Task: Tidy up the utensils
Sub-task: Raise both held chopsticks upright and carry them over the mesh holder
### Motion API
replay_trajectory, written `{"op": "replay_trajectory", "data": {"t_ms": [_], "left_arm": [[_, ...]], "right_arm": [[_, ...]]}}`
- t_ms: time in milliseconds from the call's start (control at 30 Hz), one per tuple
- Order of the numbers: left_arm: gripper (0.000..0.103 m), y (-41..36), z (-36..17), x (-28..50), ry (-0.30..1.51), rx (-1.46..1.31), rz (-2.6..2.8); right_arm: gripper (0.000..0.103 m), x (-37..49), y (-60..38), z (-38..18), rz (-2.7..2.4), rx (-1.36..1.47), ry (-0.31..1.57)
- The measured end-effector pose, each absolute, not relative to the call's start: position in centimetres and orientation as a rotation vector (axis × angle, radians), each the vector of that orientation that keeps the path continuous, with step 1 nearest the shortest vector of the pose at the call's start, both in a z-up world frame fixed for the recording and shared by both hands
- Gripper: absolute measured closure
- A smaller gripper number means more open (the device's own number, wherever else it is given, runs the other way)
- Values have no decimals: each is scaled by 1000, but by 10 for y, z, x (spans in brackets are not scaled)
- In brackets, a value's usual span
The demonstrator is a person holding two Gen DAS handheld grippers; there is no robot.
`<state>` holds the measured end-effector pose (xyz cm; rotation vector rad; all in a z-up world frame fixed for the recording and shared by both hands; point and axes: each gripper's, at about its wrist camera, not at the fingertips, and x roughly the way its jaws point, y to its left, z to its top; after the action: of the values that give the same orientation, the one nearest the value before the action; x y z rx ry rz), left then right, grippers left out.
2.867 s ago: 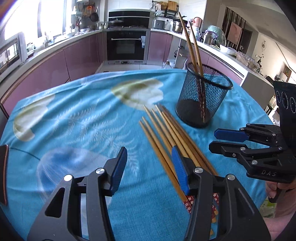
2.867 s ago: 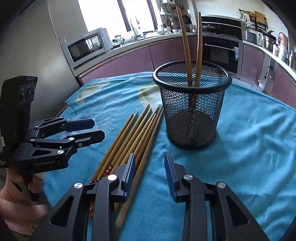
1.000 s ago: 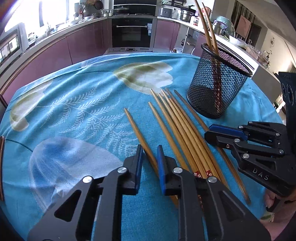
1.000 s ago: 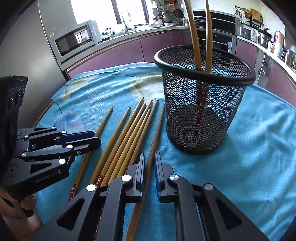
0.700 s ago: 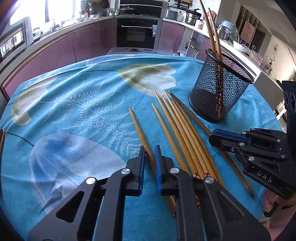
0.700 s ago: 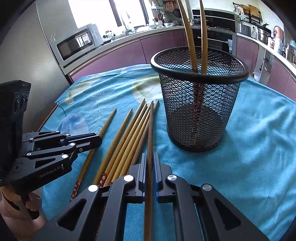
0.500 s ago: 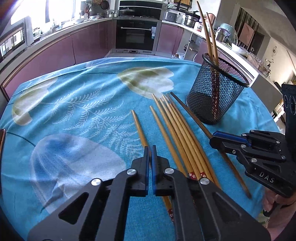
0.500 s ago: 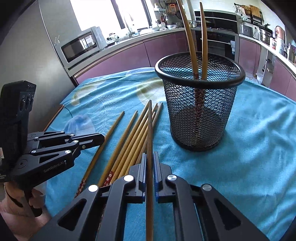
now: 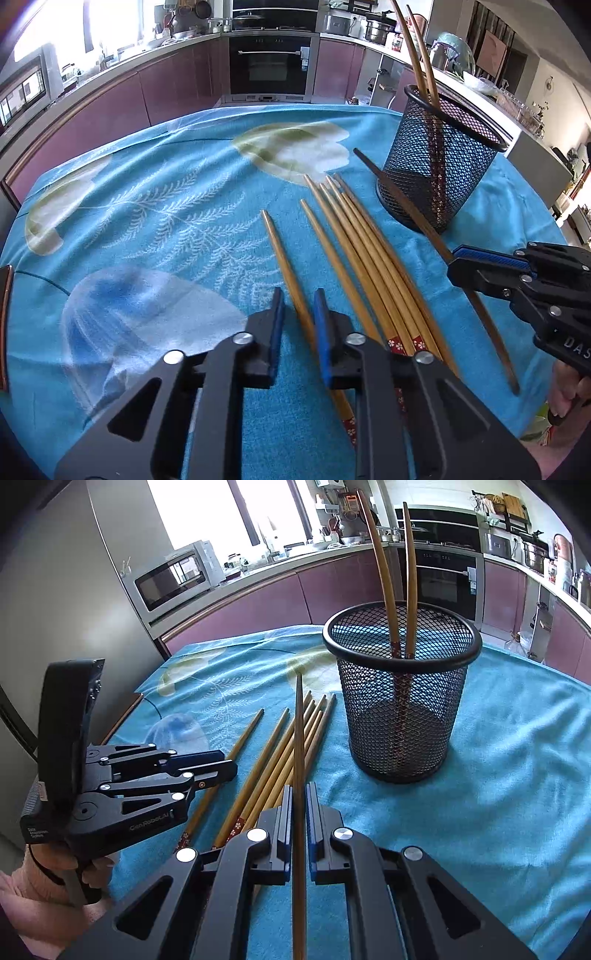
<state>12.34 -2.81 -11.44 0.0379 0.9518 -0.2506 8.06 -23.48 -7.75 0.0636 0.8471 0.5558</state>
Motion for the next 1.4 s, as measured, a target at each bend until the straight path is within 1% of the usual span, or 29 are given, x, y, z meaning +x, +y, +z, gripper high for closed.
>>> {"op": "replay_trajectory", "data": {"t_ms": [167,333,667,933,1200,1400], "left_arm": [[95,-26,-113,123,941,9,-248],[95,-22,-99,116,916,-9,-285],[95,-7,-43,98,807,-133,-462],[95,4,7,83,676,-197,-564],[95,1,45,97,573,-249,-589],[95,-10,77,113,502,-244,-596]], "right_arm": [[97,75,-236,-69,576,59,815],[97,70,-240,-57,592,64,775],[97,63,-260,-26,604,118,683],[97,66,-274,-1,596,145,604],[97,71,-286,26,580,135,532],[97,74,-301,57,568,123,465]]}}
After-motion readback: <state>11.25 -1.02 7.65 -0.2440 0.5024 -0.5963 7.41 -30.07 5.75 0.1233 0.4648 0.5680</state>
